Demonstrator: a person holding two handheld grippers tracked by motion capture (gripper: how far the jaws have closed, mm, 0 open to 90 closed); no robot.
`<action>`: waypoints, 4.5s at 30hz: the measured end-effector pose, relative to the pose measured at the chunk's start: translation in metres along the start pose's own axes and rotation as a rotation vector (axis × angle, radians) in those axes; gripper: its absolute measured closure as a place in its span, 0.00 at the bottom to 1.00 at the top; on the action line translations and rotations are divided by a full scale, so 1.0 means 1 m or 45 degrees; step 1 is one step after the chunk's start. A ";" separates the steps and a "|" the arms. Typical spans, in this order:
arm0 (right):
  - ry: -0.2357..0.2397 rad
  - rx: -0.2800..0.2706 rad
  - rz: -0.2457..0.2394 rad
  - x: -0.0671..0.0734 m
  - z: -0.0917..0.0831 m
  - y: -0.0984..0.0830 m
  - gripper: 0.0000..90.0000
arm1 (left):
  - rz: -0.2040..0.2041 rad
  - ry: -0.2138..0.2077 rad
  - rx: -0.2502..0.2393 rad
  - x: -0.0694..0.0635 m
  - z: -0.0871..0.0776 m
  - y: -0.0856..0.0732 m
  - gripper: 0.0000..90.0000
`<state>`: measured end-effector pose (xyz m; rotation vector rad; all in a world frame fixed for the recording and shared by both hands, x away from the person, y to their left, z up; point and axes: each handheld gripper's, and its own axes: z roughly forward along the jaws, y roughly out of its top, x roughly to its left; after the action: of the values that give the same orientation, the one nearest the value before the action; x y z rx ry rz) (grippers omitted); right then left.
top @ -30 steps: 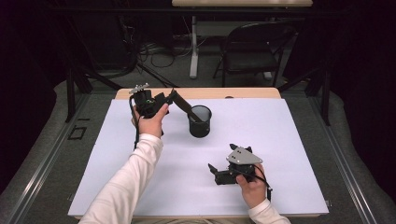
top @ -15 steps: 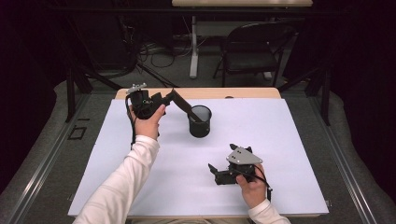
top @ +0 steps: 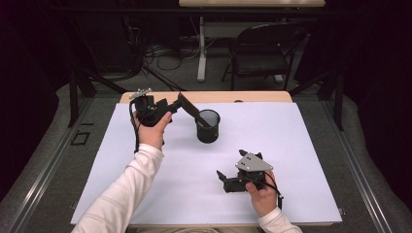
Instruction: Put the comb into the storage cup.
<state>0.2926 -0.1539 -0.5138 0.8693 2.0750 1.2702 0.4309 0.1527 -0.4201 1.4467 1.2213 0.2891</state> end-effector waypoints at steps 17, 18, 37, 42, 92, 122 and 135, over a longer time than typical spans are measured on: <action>-0.010 -0.001 -0.009 0.001 0.000 0.000 0.01 | 0.053 -0.056 0.078 -0.003 -0.006 -0.004 0.17; -0.010 -0.001 -0.009 0.001 0.000 0.000 0.01 | 0.055 -0.058 0.081 -0.004 -0.007 -0.005 0.17; -0.010 -0.008 -0.008 0.002 -0.002 0.001 0.01 | 0.235 -0.130 0.132 -0.012 -0.022 -0.011 0.17; -0.008 -0.007 -0.008 0.002 -0.002 0.002 0.01 | 0.330 -0.144 0.169 -0.013 -0.026 -0.013 0.17; -0.017 -0.022 0.008 -0.002 -0.007 0.005 0.01 | 0.569 -0.337 0.189 -0.002 -0.114 -0.065 0.17; -0.027 -0.022 -0.005 -0.002 -0.007 0.004 0.01 | 0.501 -0.301 0.138 0.038 -0.131 -0.124 0.17; -0.020 -0.014 -0.004 -0.001 -0.005 0.003 0.01 | 0.497 -0.273 0.108 0.054 -0.130 -0.129 0.17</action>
<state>0.2898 -0.1567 -0.5092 0.8681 2.0550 1.2680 0.2910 0.2444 -0.5130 1.7402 0.7819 0.3389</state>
